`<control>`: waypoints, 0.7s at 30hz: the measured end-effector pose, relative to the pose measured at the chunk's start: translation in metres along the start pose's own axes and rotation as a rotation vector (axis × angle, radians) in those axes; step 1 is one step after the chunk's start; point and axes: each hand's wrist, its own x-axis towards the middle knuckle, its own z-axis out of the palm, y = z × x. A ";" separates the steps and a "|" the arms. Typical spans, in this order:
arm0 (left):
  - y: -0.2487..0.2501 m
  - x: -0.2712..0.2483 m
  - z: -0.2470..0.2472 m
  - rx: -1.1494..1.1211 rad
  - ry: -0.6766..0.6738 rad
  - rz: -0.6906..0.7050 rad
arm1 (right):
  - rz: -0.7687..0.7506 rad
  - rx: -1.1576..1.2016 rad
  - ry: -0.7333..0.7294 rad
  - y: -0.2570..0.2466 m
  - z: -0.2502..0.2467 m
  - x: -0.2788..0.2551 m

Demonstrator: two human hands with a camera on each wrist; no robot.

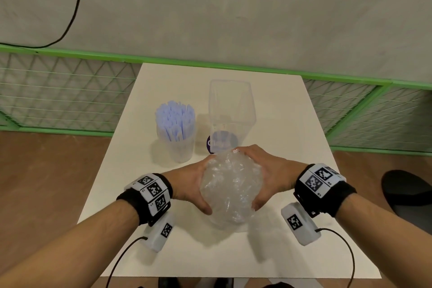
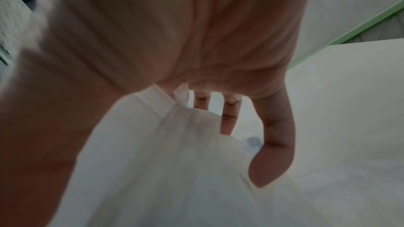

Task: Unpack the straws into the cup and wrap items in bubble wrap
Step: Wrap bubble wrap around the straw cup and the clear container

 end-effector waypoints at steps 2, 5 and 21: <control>-0.004 0.001 0.001 0.019 -0.018 -0.030 | 0.023 0.027 -0.027 0.004 0.002 0.001; -0.012 0.001 0.004 0.030 -0.026 -0.083 | 0.043 0.072 -0.048 0.010 0.005 0.002; -0.038 -0.032 0.066 -0.239 0.181 -0.093 | 0.030 0.136 0.200 0.042 0.055 0.004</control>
